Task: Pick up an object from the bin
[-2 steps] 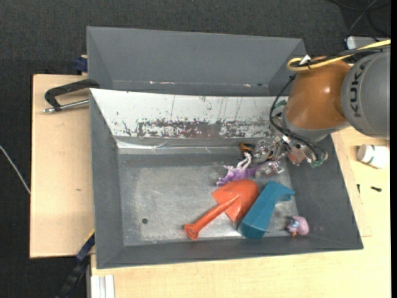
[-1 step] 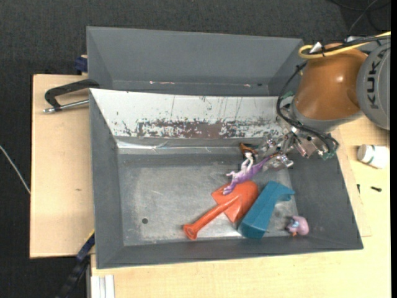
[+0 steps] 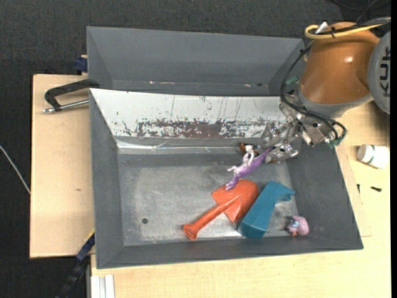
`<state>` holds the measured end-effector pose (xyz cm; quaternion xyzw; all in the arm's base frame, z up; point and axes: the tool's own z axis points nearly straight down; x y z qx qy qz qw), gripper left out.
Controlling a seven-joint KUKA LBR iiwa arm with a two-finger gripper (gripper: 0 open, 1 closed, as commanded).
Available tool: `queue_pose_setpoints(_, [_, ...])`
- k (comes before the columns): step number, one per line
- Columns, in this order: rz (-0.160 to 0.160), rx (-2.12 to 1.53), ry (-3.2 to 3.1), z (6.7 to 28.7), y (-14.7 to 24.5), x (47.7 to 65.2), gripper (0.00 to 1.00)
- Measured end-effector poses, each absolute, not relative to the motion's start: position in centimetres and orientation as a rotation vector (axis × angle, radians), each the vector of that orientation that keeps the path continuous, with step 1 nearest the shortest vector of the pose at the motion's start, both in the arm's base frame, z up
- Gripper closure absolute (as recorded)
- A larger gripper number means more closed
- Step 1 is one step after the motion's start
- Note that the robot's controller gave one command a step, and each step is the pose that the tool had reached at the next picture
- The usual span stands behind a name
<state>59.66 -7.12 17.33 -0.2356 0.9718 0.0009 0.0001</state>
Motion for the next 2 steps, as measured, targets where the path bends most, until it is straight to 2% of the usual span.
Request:
queue_pose_setpoints(1, [0.001, -0.719, 3.054, 24.3, -7.8, 59.4, 1.0])
queue_pose_setpoints(2, [-0.007, -0.735, 3.04, 21.9, -7.5, 59.3, 1.0])
